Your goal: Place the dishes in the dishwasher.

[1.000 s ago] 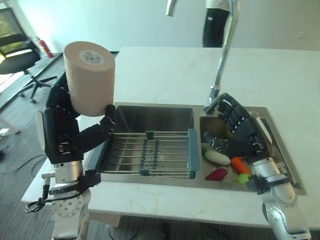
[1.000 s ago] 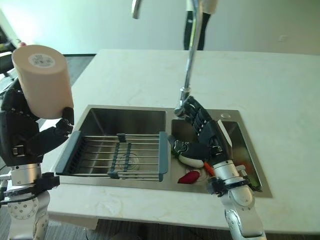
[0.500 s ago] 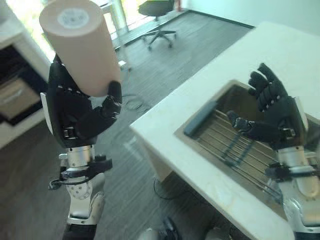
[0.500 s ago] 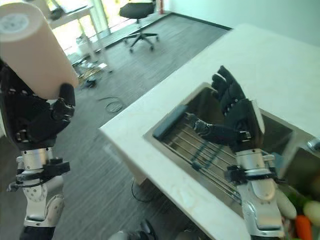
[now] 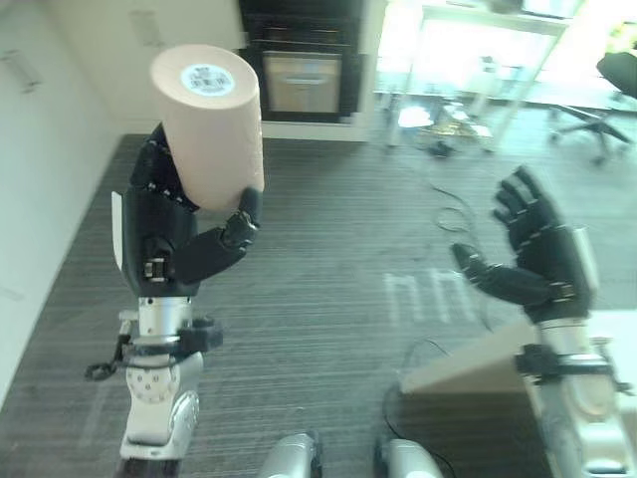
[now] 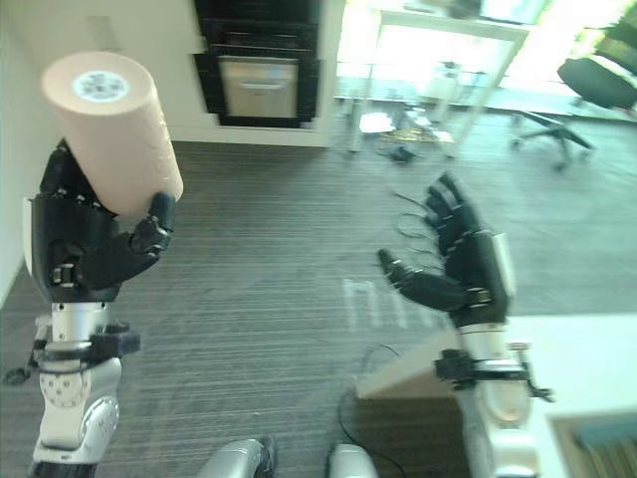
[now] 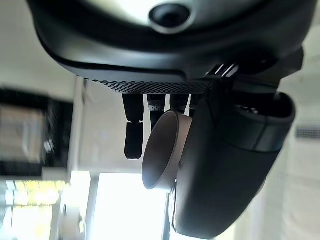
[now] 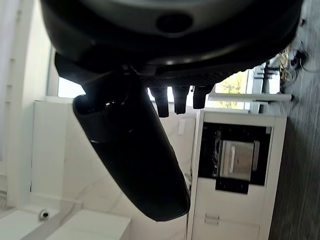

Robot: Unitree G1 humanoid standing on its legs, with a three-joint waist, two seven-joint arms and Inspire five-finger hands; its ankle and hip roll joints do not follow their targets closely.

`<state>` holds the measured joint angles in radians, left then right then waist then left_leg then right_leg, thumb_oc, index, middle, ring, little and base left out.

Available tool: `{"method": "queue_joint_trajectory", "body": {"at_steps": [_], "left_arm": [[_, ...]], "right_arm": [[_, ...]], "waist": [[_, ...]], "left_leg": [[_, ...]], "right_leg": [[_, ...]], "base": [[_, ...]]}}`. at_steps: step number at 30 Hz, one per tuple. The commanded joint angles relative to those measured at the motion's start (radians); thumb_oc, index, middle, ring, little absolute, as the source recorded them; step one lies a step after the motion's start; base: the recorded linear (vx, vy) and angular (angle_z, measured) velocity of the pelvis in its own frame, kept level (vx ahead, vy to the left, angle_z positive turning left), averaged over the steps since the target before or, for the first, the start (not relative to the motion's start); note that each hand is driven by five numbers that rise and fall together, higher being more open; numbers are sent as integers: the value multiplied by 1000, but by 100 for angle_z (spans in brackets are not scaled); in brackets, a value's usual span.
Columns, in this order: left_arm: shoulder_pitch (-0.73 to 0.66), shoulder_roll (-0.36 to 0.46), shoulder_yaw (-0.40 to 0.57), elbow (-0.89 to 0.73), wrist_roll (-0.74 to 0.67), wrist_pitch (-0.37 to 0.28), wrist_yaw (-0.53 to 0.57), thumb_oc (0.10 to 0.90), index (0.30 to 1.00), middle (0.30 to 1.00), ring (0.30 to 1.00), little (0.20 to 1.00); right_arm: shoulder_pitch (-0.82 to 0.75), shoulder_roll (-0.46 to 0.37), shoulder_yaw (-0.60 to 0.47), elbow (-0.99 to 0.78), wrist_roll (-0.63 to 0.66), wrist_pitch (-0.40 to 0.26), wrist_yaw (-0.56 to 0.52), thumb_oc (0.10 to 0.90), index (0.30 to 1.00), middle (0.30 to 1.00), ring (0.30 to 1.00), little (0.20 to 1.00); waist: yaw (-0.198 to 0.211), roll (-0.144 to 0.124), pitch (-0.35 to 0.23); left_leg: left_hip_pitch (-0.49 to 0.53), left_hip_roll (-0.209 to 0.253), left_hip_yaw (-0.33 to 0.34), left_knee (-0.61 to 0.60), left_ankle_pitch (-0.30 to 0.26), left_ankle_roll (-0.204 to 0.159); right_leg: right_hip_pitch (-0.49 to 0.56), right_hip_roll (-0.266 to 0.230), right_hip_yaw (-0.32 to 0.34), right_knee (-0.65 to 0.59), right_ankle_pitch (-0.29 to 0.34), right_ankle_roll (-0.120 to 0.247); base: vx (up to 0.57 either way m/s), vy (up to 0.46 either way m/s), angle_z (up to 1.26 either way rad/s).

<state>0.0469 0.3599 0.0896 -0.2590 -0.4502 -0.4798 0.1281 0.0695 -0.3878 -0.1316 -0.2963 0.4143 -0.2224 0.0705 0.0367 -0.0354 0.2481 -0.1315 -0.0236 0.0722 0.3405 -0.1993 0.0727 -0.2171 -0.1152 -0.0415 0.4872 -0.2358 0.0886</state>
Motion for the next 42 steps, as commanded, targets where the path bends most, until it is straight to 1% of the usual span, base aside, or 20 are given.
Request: {"method": "queue_joint_trajectory", "body": {"at_steps": [1, 5, 7, 8, 9, 10, 11, 12, 15, 18, 22, 28, 29, 32, 36, 38, 40, 41, 42], "left_arm": [[-111, 52, -9, -101, 47, -70, -15, 400, 300, 300, 300, 300], [-81, 46, 5, -116, 34, -55, -5, 400, 300, 300, 300, 300], [-61, 50, 19, -129, 10, -50, -5, 400, 300, 300, 300, 300], [-52, 52, 25, -144, 0, -45, 3, 400, 300, 300, 300, 300], [-47, 51, 27, -153, -8, -49, 1, 400, 300, 300, 300, 300], [-49, 49, 23, -152, -10, -52, 1, 400, 300, 300, 300, 300], [-51, 48, 21, -151, -9, -54, 3, 400, 300, 300, 300, 300], [-38, 45, 28, -150, -5, -65, 18, 400, 300, 300, 300, 300], [-15, 42, 42, -148, -12, -81, 12, 400, 300, 300, 300, 300], [-28, 43, 32, -133, 2, -86, 15, 400, 300, 300, 300, 300], [-52, 46, 16, -114, 6, -88, 15, 400, 300, 300, 300, 300], [-64, 45, 0, -108, 12, -88, 13, 400, 300, 300, 300, 300], [-51, 41, -33, -117, 59, -77, 72, 400, 300, 300, 300, 300], [-37, 45, -15, -107, 30, -71, 43, 400, 300, 300, 300, 300], [-62, 41, -49, -84, 37, -76, 31, 400, 300, 300, 300, 300], [-53, 40, -49, -89, 23, -74, 32, 400, 300, 300, 300, 300], [-37, 40, -43, -92, 2, -86, 22, 400, 300, 300, 300, 300], [-29, 38, -38, -92, -1, -93, 19, 400, 300, 300, 300, 300], [-19, 37, -33, -94, -4, -101, 14, 400, 300, 300, 300, 300]], "right_arm": [[-40, -22, 12, -119, 34, -131, -15, 800, 900, 900, 900, 900], [-75, -20, 53, -107, 19, -109, -44, 800, 900, 900, 900, 900], [-87, -30, 63, -111, 18, -88, -50, 800, 900, 900, 900, 900], [-94, -40, 64, -114, 15, -77, -49, 800, 900, 900, 900, 900], [-98, -58, 56, -114, 20, -74, -53, 800, 900, 900, 900, 900], [-103, -63, 54, -115, 20, -74, -57, 800, 900, 900, 900, 900], [-106, -66, 53, -114, 21, -77, -57, 800, 900, 900, 900, 900], [-110, -61, 57, -107, 27, -90, -19, 800, 900, 900, 900, 900], [-84, -55, 55, -120, 36, -95, 12, 800, 900, 900, 900, 900], [-81, -48, 56, -112, 40, -110, 6, 800, 900, 900, 900, 900], [-86, -48, 57, -109, 34, -100, -4, 800, 900, 900, 900, 900], [-89, -47, 54, -108, 17, -104, -13, 800, 900, 900, 900, 900], [-90, -44, 83, -64, 137, -113, 31, 800, 900, 900, 900, 900], [-19, -45, 42, -108, 152, -118, 96, 800, 900, 900, 900, 900], [-52, -39, 56, -84, 104, -119, 47, 800, 900, 900, 900, 900], [-47, -37, 62, -85, 39, -120, 28, 800, 900, 900, 900, 900], [-35, -53, 51, -82, 59, -116, 21, 800, 900, 900, 900, 900], [-27, -56, 45, -77, 61, -118, 23, 800, 900, 900, 900, 900], [-18, -64, 35, -79, 68, -118, 29, 800, 900, 900, 900, 900]], "waist": [[-54, 4, -103], [-17, 5, -105], [-7, 11, -104], [3, 14, -99], [5, 18, -89], [6, 20, -85], [5, 21, -83], [4, 26, -81], [-6, 30, -97], [-20, 32, -110], [-33, 33, -119], [-42, 27, -124], [-21, -9, -60], [-54, 10, -91], [-59, 13, -98], [-60, 13, -105], [-58, 8, -104], [-56, -2, -102], [-49, -16, -93]], "left_leg": [[49, 38, -35, -41, -61, -67], [44, 35, -68, -41, -50, -80], [42, 47, -69, -41, -37, -93], [38, 55, -66, -41, -19, -106], [33, 80, -22, -41, 2, -126], [30, 85, -13, -41, 6, -130], [27, 87, -11, -41, 9, -133], [20, 98, -1, -41, 7, -136], [27, 100, 7, -41, -12, -128], [42, 99, 10, -41, -32, -121], [51, 97, 12, -41, -44, -117], [66, 100, 22, -41, -55, -110], [38, 71, 88, -41, 10, -111], [59, 86, 103, -41, -28, -109], [60, 86, 86, -41, -45, -105], [63, 87, 88, -41, -48, -104], [74, 86, 101, -41, -33, -110], [83, 78, 116, -41, -14, -117], [88, 72, 133, -41, 31, -127]], "right_leg": [[140, 19, -93, -187, 48, 18], [155, 27, -115, -187, 27, 2], [159, 28, -126, -187, 19, -9], [162, 25, -135, -187, 15, -16], [166, 15, -164, -187, 14, -21], [166, 11, -172, -187, 13, -21], [166, 8, -179, -187, 13, -21], [159, 0, -189, -187, 12, -15], [157, -8, -192, -187, 11, -6], [162, -9, -187, -187, 8, -2], [167, -7, -176, -187, 4, 1], [172, -6, -161, -187, 4, 5], [184, 19, -157, -187, 11, -15], [180, 25, -167, -187, 5, -7], [175, 27, -174, -187, 8, -5], [171, 30, -173, -187, 3, -8], [170, 35, -163, -187, -1, -20], [170, 32, -156, -187, -2, -26], [176, 23, -151, -187, -1, -32]], "base": [[32, -280, -4], [56, -236, 17], [30, -169, 26], [-25, -134, 30], [-49, -87, 35], [-65, -34, 44], [-88, 32, 46], [-84, 57, 38], [-27, 49, 7], [43, 52, -2], [52, 57, -8], [34, 43, -2], [39, 55, -5], [85, 36, -8], [44, -57, 13], [64, -149, 19], [69, -180, 3], [66, -142, -5], [78, -177, -6]]}}
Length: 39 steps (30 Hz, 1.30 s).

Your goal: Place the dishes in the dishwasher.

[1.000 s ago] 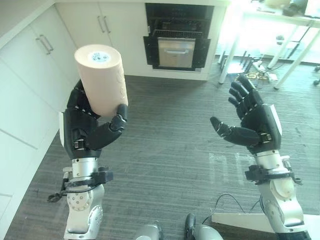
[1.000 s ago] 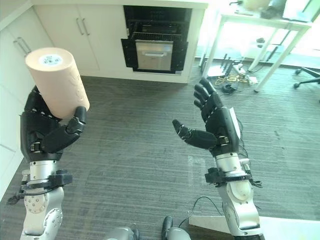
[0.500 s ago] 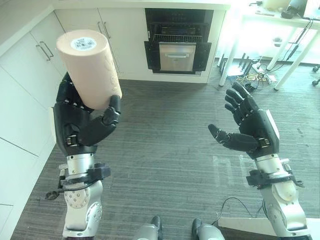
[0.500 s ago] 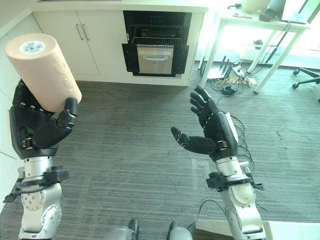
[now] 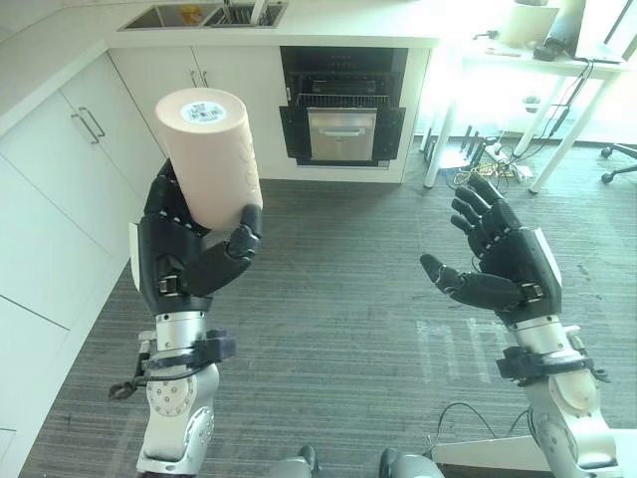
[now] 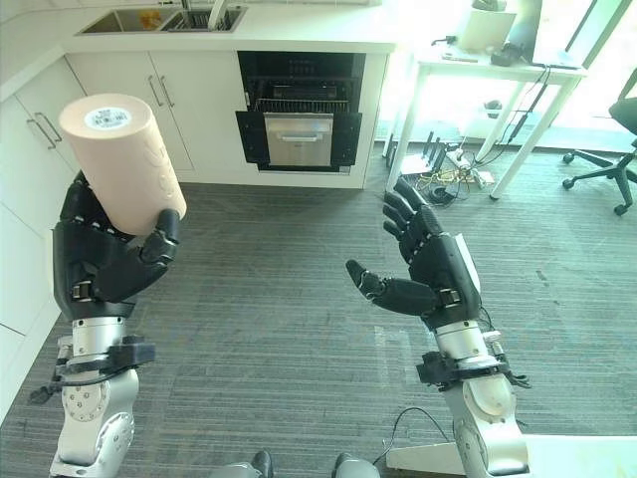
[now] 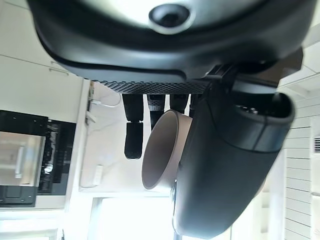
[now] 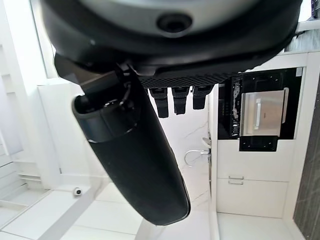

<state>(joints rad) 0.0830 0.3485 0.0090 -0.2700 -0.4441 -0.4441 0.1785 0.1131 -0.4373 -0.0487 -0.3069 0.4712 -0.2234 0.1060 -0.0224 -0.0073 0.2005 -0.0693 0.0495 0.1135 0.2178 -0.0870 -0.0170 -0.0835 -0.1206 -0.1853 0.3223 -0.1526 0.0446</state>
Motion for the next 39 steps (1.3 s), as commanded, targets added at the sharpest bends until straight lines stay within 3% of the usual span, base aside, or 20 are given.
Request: {"method": "queue_joint_trajectory", "body": {"at_steps": [1, 2, 3, 4, 6, 7, 8, 11, 14, 18, 19, 22, 24, 26, 27, 28, 29, 31, 36, 39], "left_arm": [[-45, 49, 53, -94, -16, -138, -43, 400, 300, 300, 300, 300], [-33, 46, 60, -103, -17, -142, -51, 400, 300, 300, 300, 300], [-30, 43, 62, -104, -15, -142, -54, 400, 300, 300, 300, 300], [-18, 39, 67, -96, -11, -148, -62, 400, 300, 300, 300, 300], [-11, 40, 66, -95, -1, -152, -54, 400, 300, 300, 300, 300], [2, 45, 66, -91, 10, -155, -36, 400, 300, 300, 300, 300], [6, 49, 67, -87, 8, -160, -28, 400, 300, 300, 300, 300], [-4, 49, 64, -80, 20, -169, -13, 400, 300, 300, 300, 300], [-48, 61, 51, -70, 42, -159, -46, 400, 300, 300, 300, 300], [-93, 76, 33, -60, 46, -132, -83, 400, 300, 300, 300, 300], [-105, 75, 28, -59, 56, -122, -97, 400, 300, 300, 300, 300], [-109, 74, 32, -64, 62, -109, -110, 400, 300, 300, 300, 300], [-120, 83, 35, -65, 67, -90, -96, 400, 300, 300, 300, 300], [-124, 89, 40, -64, 64, -81, -91, 400, 300, 300, 300, 300], [-122, 88, 44, -64, 69, -79, -90, 400, 300, 300, 300, 300], [-116, 87, 46, -66, 84, -77, -85, 400, 300, 300, 300, 300], [-96, 90, 56, -75, 138, -83, -62, 400, 300, 300, 300, 300], [-81, 90, 65, -78, 147, -84, -57, 400, 300, 300, 300, 300], [-60, 99, 52, -84, 147, -69, -35, 400, 300, 300, 300, 300], [-59, 97, 50, -92, 136, -59, -28, 400, 300, 300, 300, 300]], "right_arm": [[-52, -27, -56, -72, 19, -119, -4, 800, 900, 900, 900, 900], [-39, -35, -66, -72, 20, -125, 3, 800, 900, 900, 900, 900], [-36, -36, -68, -70, 20, -128, 7, 800, 900, 900, 900, 900], [-45, -27, -70, -66, 34, -122, 18, 800, 900, 900, 900, 900], [-45, -21, -68, -67, 41, -122, 30, 800, 900, 900, 900, 900], [-28, -11, -65, -79, 39, -124, 60, 800, 900, 900, 900, 900], [-24, -16, -63, -85, 44, -120, 69, 800, 900, 900, 900, 900], [-45, -36, -40, -73, 44, -135, 64, 800, 900, 900, 900, 900], [-47, -17, -46, -90, 70, -143, 44, 800, 900, 900, 900, 900], [-58, 16, -20, -98, 30, -131, 2, 800, 900, 900, 900, 900], [-61, 32, -12, -99, 20, -129, -3, 800, 900, 900, 900, 900], [-61, 48, 3, -99, 6, -128, -5, 800, 900, 900, 900, 900], [-78, 48, 14, -80, 14, -122, -7, 800, 900, 900, 900, 900], [-82, 40, 6, -76, 31, -117, 5, 800, 900, 900, 900, 900], [-81, 36, -2, -71, 38, -121, 19, 800, 900, 900, 900, 900], [-81, 30, -6, -72, 47, -124, 27, 800, 900, 900, 900, 900], [-78, 24, -9, -76, 85, -137, 49, 800, 900, 900, 900, 900], [-70, 35, -14, -85, 100, -142, 64, 800, 900, 900, 900, 900], [-86, 42, 21, -86, 63, -141, 38, 800, 900, 900, 900, 900], [-110, 31, 25, -88, 76, -118, 36, 800, 900, 900, 900, 900]], "waist": [[19, -68, -33], [25, -75, -10], [23, -71, -7], [15, -49, 5], [12, -28, 3], [12, 1, -4], [16, 7, -6], [32, 10, -21], [39, 5, -38], [28, 12, -49], [27, 18, -48], [27, 25, -43], [24, 24, -39], [18, 19, -34], [16, 12, -26], [15, -2, -20], [-3, -21, -10], [-15, -23, -7], [-11, -22, -28], [-15, -21, -50]], "left_leg": [[27, -17, 109, 99, -5, -51], [-24, -10, 91, 203, 22, -61], [-36, -3, 84, 211, 23, -62], [-39, 50, 120, 82, 7, -56], [-75, 84, 115, 82, -12, -62], [-152, 126, 79, 82, 0, -79], [-172, 126, 54, 82, 28, -83], [-180, 99, 11, 82, -13, -64], [-161, 66, 15, 82, -49, -30], [-115, 20, -38, 82, -80, 13], [-93, 1, -58, 82, -95, 29], [-63, -14, -56, 82, -112, 42], [-47, -11, -45, 82, -115, 36], [-35, -8, -39, 82, -118, 23], [-26, -9, -29, 82, -121, 17], [-18, -17, -14, 82, -128, 16], [12, -29, 15, 82, -167, 20], [34, -37, 7, 82, -197, 28], [93, -12, 9, 82, -233, 25], [156, 21, 20, 82, -238, -4]], "right_leg": [[49, 12, 1, -22, -84, -1], [56, 12, 7, -22, -79, -16], [56, 19, 6, -22, -76, -18], [71, 36, 2, -22, -84, -4], [78, 51, -5, -22, -92, 2], [102, 71, -6, -22, -113, 8], [119, 78, 8, -22, -128, 6], [140, 60, 11, -22, -147, 18], [182, 15, -17, -22, -140, 62], [200, -4, -36, 5, 35, 122], [150, -22, -33, 163, 89, 131], [53, -43, -34, 327, 97, 113], [35, -7, -65, 236, 66, 97], [53, 32, -91, 32, 58, 84], [42, 24, -96, -22, 36, 74], [-2, -2, -87, -22, 20, 75], [-107, -59, -46, -22, 89, 107], [-168, -85, 1, -22, 135, 120], [-152, -89, -27, -22, 105, 123], [-130, -58, -44, -22, 79, 88]], "base": [[61, -168, -9], [55, -122, -6], [176, 68, 3], [207, 165, 25], [235, 213, 37], [309, 245, 15], [387, 333, 9], [212, 283, -32], [252, 288, -38], [225, 246, 21], [168, 233, 41], [141, 155, 28], [165, -7, 7], [166, -105, 15], [126, -150, -2], [208, -279, -22], [216, -266, -29], [287, -293, -19], [319, -343, -7], [335, -364, -8]]}}
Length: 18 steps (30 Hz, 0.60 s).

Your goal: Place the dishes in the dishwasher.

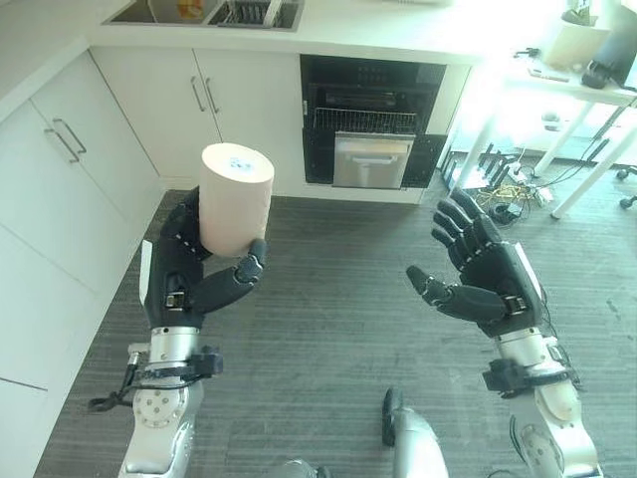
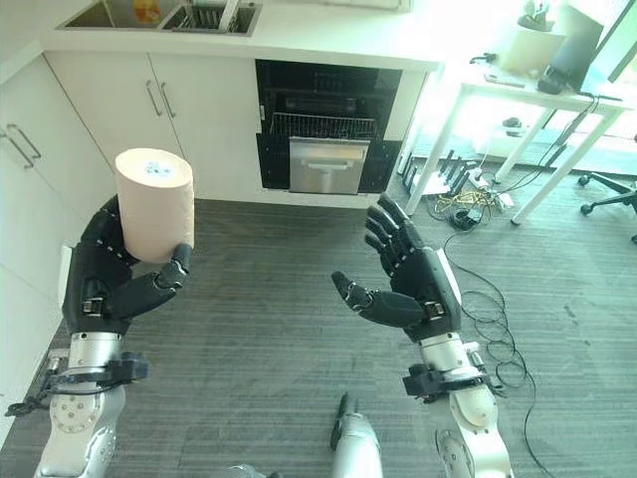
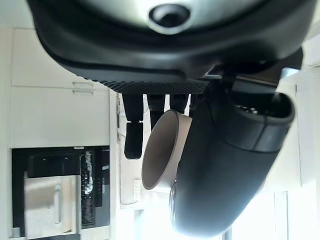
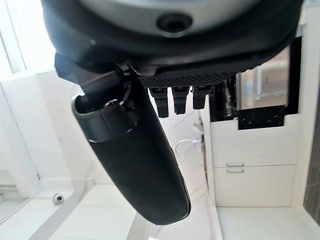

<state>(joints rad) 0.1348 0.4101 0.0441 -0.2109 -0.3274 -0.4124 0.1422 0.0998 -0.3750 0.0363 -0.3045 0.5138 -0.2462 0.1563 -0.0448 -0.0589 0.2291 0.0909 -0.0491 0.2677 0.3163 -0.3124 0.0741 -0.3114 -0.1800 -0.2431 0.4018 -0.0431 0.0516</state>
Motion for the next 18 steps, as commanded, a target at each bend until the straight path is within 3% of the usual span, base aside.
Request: {"method": "queue_joint_trajectory", "body": {"at_steps": [1, 5, 6, 7, 9, 12, 13, 16, 18], "left_arm": [[-110, 32, 12, -158, 14, -90, 3, 400, 300, 300, 300, 300], [-103, 26, 6, -159, -5, -93, -11, 400, 300, 300, 300, 300], [-97, 16, -4, -155, -20, -105, -28, 400, 300, 300, 300, 300], [-92, 9, -10, -152, -23, -118, -42, 400, 300, 300, 300, 300], [-89, -3, -21, -143, -19, -143, -59, 400, 300, 300, 300, 300], [-82, -6, -23, -135, -56, -157, -54, 400, 300, 300, 300, 300], [-82, -5, -25, -136, -59, -158, -48, 400, 300, 300, 300, 300], [-92, -3, -41, -126, -49, -168, -23, 400, 300, 300, 300, 300], [-94, -8, -50, -120, -37, -176, 3, 400, 300, 300, 300, 300]], "right_arm": [[-97, -40, -67, -94, 46, -89, -9, 800, 900, 900, 900, 900], [-93, -60, -75, -97, 27, -91, -13, 800, 900, 900, 900, 900], [-91, -69, -79, -97, 35, -97, -11, 800, 900, 900, 900, 900], [-87, -69, -79, -94, 31, -104, -13, 800, 900, 900, 900, 900], [-86, -66, -76, -84, 25, -109, -21, 800, 900, 900, 900, 900], [-94, -61, -62, -71, 12, -89, -24, 800, 900, 900, 900, 900], [-90, -60, -60, -68, 10, -88, -20, 800, 900, 900, 900, 900], [-80, -63, -63, -63, 6, -85, -6, 800, 900, 900, 900, 900], [-76, -76, -69, -62, 18, -82, 10, 800, 900, 900, 900, 900]], "waist": [[10, 30, -87], [20, 12, -90], [28, 0, -75], [29, -1, -69], [34, 5, -59], [32, 15, -56], [28, 33, -54], [21, 71, -58], [28, 85, -61]], "left_leg": [[15, 131, -123, -16, 13, -113], [49, 149, -84, -14, 187, -151], [-28, 163, -73, 159, 243, -166], [-82, 170, -69, 234, 252, -165], [-143, 150, -82, 246, 237, -148], [-111, 110, -57, 39, 227, -125], [-132, 124, -59, -16, 225, -132], [-239, 164, -117, -16, 193, -156], [-304, 182, -166, -16, 229, -175]], "right_leg": [[110, 11, 3, -102, -44, 66], [151, 23, 7, -102, -80, 29], [187, 34, 17, -102, -101, -1], [203, 41, 17, -102, -109, -13], [224, 54, 24, -102, -119, -17], [242, 78, 67, -102, -139, -1], [249, 100, 76, -102, -148, 5], [264, 145, 90, -102, -171, 10], [285, 168, 104, -102, -200, 2]], "base": [[336, -398, -10], [207, -295, -20], [169, -321, -44], [174, -311, -30], [161, -98, -48], [191, 42, -51], [201, 120, -49], [169, 118, -42], [226, 130, -40]]}}
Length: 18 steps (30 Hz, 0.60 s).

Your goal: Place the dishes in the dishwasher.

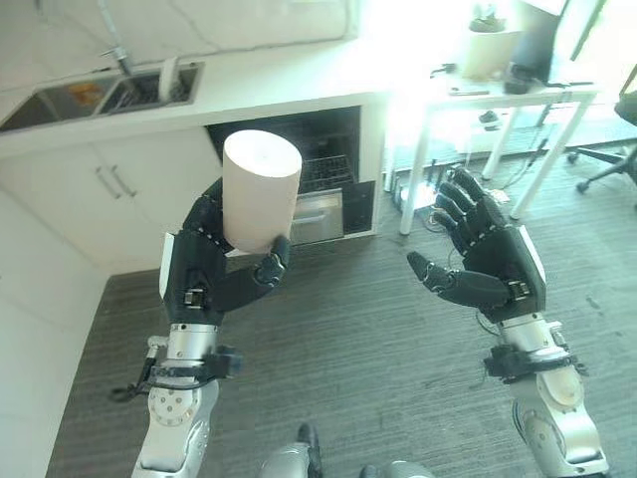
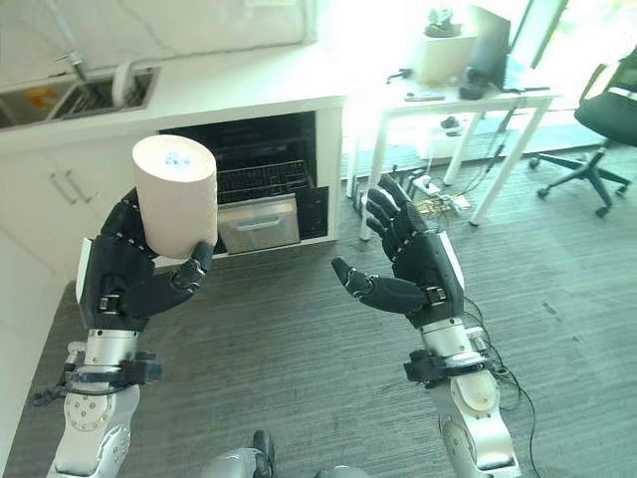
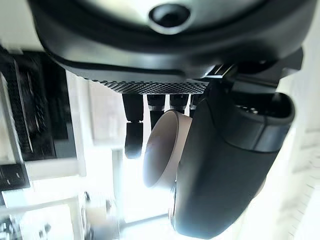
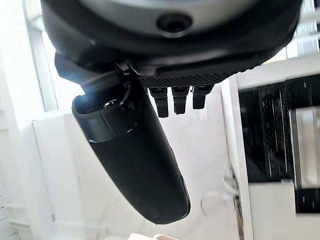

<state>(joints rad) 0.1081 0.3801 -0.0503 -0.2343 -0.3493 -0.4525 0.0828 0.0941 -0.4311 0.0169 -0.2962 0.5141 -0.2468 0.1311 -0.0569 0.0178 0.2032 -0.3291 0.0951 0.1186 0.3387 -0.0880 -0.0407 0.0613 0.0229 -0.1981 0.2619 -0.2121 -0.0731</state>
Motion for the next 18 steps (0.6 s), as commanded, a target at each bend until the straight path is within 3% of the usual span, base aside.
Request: {"method": "queue_joint_trajectory", "body": {"at_steps": [1, 4, 7, 14, 16, 17, 18], "left_arm": [[-62, 18, 44, -93, -17, -144, 65, 400, 300, 300, 300, 300], [-62, 11, 49, -68, -42, -164, 45, 400, 300, 300, 300, 300], [-76, 22, 50, -62, -32, -172, 58, 400, 300, 300, 300, 300], [-128, 27, 56, -63, -27, -145, 36, 400, 300, 300, 300, 300], [-155, 32, 54, -66, -17, -123, 22, 400, 300, 300, 300, 300], [-159, 37, 60, -70, -15, -111, 16, 400, 300, 300, 300, 300], [-159, 38, 62, -69, -13, -109, 16, 400, 300, 300, 300, 300]], "right_arm": [[-70, -29, -53, -71, 18, -79, 38, 800, 900, 900, 900, 900], [-77, -64, -66, -67, 34, -88, 36, 800, 900, 900, 900, 900], [-83, -65, -81, -76, 37, -103, 46, 800, 900, 900, 900, 900], [-96, -27, -74, -91, -2, -83, 7, 800, 900, 900, 900, 900], [-109, -5, -63, -85, -10, -88, -13, 800, 900, 900, 900, 900], [-110, 17, -61, -93, -2, -83, -5, 800, 900, 900, 900, 900], [-108, 23, -59, -97, -6, -80, -4, 800, 900, 900, 900, 900]], "waist": [[46, 13, -35], [45, 10, -37], [50, 10, -44], [90, -19, -67], [102, -31, -71], [98, -29, -71], [95, -27, -69]], "left_leg": [[85, 52, -34, -39, 27, -68], [78, 74, 18, -39, 13, -58], [85, 69, 14, -39, -9, -47], [102, 2, 13, -39, -49, 8], [112, -22, 1, -39, -62, 33], [136, -42, -22, -39, -81, 54], [147, -48, -28, -39, -89, 60]], "right_leg": [[-73, -25, 65, 38, -47, 120], [-47, -36, 52, 38, -75, 119], [-22, -55, 38, 38, -81, 130], [43, -122, 12, 38, -70, 181], [72, -139, -28, 38, -16, 206], [91, -128, -50, 80, 120, 245], [69, -129, -49, 144, 151, 251]], "base": [[233, 143, -32], [238, 192, -26], [295, 264, -2], [268, 228, 15], [314, 280, 24], [292, 281, 37], [316, 357, 45]]}}
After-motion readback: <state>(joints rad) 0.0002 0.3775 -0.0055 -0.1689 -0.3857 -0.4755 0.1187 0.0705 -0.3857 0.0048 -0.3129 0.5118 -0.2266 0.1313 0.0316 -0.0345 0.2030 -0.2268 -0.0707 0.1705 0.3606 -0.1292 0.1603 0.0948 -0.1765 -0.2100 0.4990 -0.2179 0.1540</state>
